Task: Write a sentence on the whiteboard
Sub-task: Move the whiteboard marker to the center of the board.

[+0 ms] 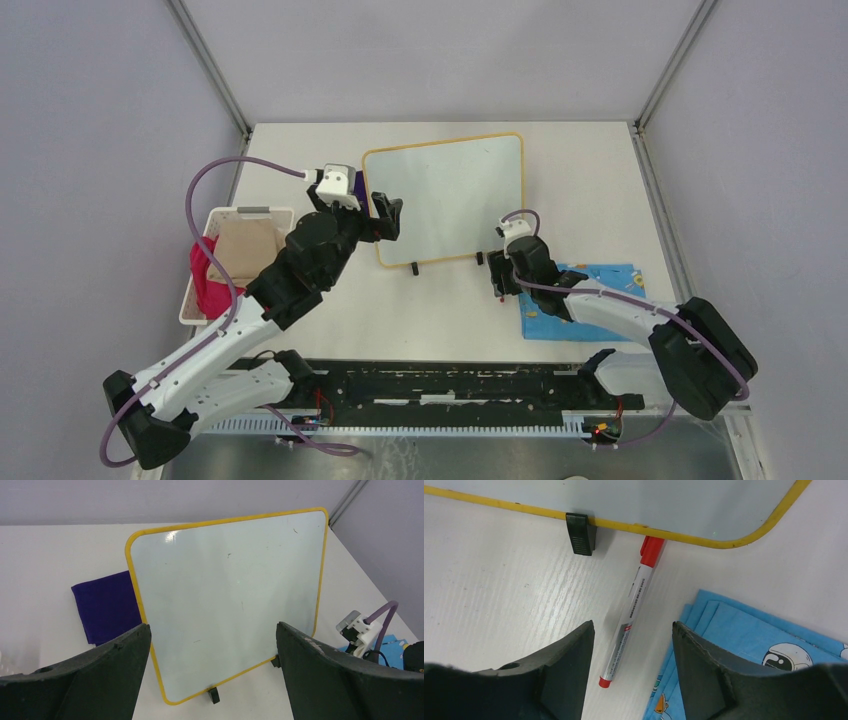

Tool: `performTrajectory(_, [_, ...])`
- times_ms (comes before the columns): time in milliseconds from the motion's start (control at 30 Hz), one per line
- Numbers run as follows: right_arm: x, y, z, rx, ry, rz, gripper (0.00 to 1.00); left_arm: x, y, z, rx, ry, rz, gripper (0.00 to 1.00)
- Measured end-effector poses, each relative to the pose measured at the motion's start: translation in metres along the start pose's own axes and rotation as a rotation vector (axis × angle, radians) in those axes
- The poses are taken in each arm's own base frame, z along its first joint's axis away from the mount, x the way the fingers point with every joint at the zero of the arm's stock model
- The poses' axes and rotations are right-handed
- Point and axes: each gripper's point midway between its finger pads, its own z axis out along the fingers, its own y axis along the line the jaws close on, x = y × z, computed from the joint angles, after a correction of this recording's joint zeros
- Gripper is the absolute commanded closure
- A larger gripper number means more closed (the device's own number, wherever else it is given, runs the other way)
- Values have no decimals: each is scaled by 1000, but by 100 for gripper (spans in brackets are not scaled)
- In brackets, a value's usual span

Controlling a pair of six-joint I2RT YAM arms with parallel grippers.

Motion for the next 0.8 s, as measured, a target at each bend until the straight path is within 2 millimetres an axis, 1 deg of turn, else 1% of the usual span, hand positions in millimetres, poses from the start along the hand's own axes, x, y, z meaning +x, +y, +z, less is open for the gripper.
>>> performTrajectory(167, [4, 0, 6, 7, 28, -10, 44, 0, 0, 0, 0, 0, 0, 0])
performTrajectory(333, [13, 0, 14, 14, 73, -24, 55, 0, 0, 0, 0, -1, 1, 0])
performTrajectory(433, [12, 2, 15, 5, 76, -29, 62, 0, 0, 0, -1, -1, 1, 0])
performTrajectory(667, [16, 13, 12, -34, 90, -74, 77, -1, 0, 0, 0, -2, 2, 1])
performTrajectory(800, [25, 22, 3, -63, 122, -121, 80, -1, 0, -1, 1, -3, 2, 1])
